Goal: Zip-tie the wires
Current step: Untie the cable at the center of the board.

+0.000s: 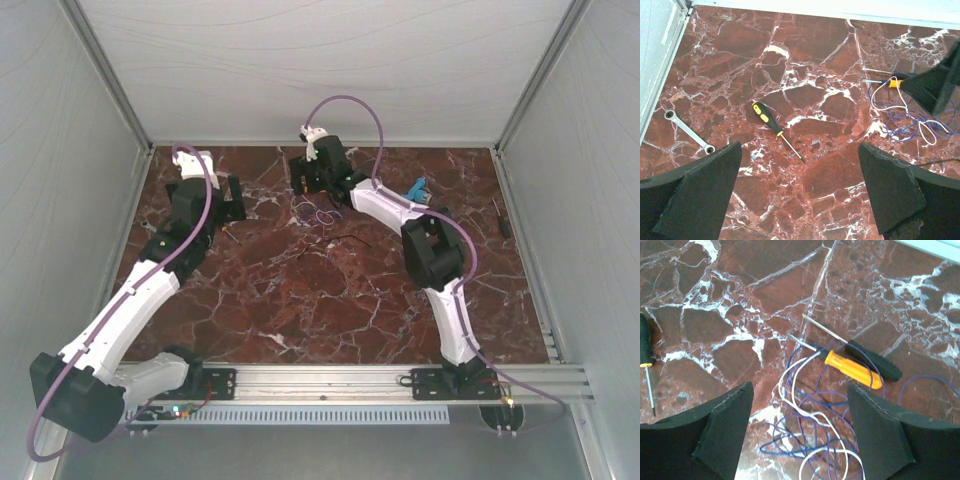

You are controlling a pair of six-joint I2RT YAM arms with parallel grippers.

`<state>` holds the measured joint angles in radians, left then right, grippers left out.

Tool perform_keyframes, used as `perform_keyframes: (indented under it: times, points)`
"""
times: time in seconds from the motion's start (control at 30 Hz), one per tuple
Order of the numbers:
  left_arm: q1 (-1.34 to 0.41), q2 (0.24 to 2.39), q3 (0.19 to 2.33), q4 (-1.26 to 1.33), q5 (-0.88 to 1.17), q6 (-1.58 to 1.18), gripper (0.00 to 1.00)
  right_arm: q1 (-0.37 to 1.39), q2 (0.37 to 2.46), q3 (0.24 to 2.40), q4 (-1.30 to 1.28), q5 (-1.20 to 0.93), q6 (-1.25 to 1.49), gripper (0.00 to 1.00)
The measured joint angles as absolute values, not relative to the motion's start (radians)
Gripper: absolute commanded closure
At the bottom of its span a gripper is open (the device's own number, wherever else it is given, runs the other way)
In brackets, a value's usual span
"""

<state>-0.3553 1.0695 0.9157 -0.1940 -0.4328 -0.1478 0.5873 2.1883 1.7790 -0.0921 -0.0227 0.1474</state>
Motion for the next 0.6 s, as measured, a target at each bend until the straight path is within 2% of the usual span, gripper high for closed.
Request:
perform_keyframes:
  times: [0.4,0.5,0.6]
  points:
    - [-0.355,1.069,0.907,-0.187,-0.407,-0.111,0.00,0.595,2.389,2.009,-0.176,0.022,0.121,0.43]
    - [-0.355,1.069,0.907,-0.186,-0.403,-0.106,0.00,0.601,2.418,2.032,-0.183,0.031,0.121,0.52]
    - [-0.355,1.069,0.904,-0.180,-0.398,-0.104,0.00,0.607,2.443,2.051,-0.185,0.041,0.121,0.72]
